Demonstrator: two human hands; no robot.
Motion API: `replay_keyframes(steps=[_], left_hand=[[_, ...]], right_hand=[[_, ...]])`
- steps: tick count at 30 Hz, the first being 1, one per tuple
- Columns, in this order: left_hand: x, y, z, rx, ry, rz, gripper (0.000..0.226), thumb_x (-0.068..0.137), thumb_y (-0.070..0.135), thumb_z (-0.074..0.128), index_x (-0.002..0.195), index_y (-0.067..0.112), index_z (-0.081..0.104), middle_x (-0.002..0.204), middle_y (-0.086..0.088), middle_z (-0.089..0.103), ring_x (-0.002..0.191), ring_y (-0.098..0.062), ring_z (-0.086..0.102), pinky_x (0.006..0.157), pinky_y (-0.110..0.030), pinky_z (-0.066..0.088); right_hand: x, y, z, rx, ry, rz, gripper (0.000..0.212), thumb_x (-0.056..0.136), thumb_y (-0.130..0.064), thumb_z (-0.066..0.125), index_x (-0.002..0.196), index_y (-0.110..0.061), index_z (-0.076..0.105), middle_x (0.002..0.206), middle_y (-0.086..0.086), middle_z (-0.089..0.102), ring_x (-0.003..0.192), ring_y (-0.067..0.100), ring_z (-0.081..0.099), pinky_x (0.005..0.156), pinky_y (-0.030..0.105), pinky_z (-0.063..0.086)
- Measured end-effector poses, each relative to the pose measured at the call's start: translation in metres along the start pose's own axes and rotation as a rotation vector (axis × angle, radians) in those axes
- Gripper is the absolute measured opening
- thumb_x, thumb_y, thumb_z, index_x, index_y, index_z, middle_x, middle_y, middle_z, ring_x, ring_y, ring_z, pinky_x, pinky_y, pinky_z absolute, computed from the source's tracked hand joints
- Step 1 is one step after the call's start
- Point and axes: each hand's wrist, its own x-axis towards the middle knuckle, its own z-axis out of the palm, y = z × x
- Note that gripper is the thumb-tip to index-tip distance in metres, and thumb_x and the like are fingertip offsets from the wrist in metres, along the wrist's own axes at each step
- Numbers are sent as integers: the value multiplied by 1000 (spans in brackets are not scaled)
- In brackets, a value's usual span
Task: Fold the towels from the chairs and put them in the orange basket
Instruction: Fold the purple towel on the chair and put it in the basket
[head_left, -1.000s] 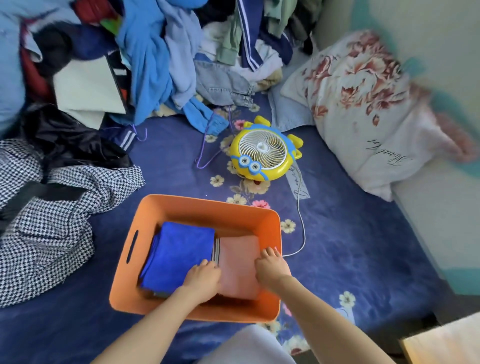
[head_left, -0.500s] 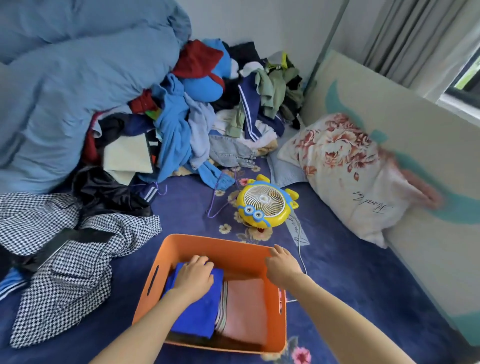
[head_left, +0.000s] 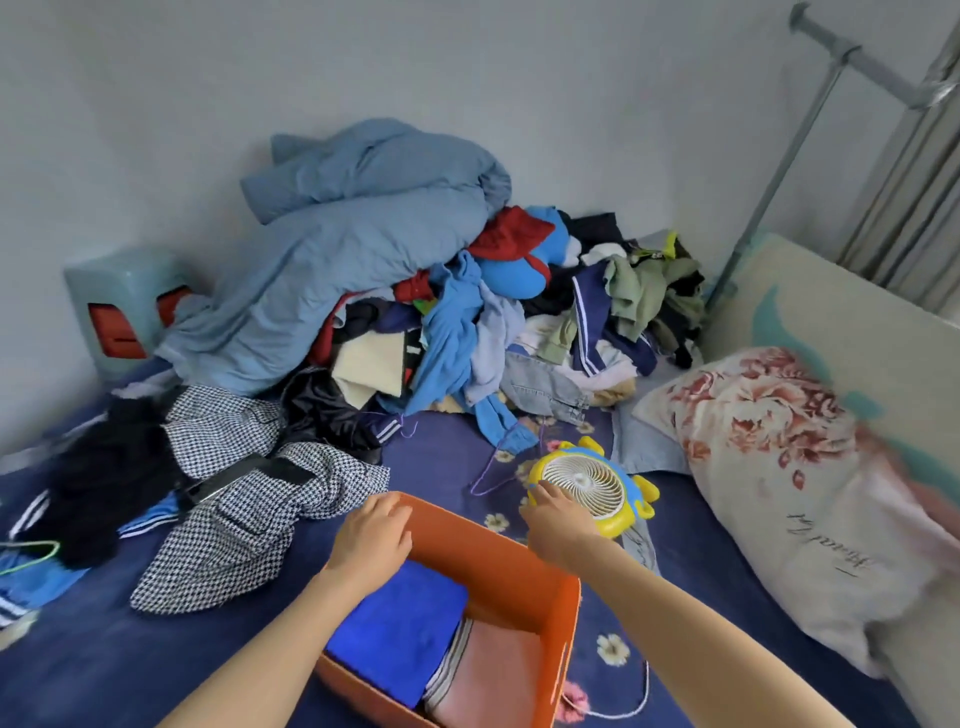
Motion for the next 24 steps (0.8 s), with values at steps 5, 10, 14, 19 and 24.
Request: replay_keyframes(steps=[5,10,14,19,24], left_hand=[[-48,7,-30,82,91,-88,35,47,21,89,77,16,73,83,0,70,76,-20,68,56,-31,55],[-112,6,-51,101,92,-295,32,72,21,76,102,11,71,112,-7,67,106,-26,61,81,-41,52],[-164,-2,-53,49,47,-440,32,80,19,67,109,9,68,118,-8,64,111,-29,57,84,-42,49],[-239,-9,-62,51,45,-622,32,75,20,72,105,10,70,112,-7,67,105,-30,62,79,-39,52],[-317,-27,-72,54,103,-785,32,63,19,80,94,11,73,101,-6,70,94,-30,67,68,-36,56]], right_hand=[[-18,-9,-8,-8,70,-126,40,95,-14,40,133,-8,47,146,14,32,138,30,21,112,37,21],[-38,-35,-4,32,117,-249,38,95,-12,39,130,-6,50,144,13,35,139,28,23,112,35,21],[-51,-67,3,41,102,-353,41,93,-11,38,134,-10,47,143,12,36,137,28,25,111,35,22],[-64,-122,9,-9,100,-556,40,91,-9,40,131,-8,47,144,14,34,136,29,24,111,37,23],[-76,-193,12,-82,99,-732,39,92,-11,42,131,-6,48,141,14,36,137,29,25,110,37,24]])
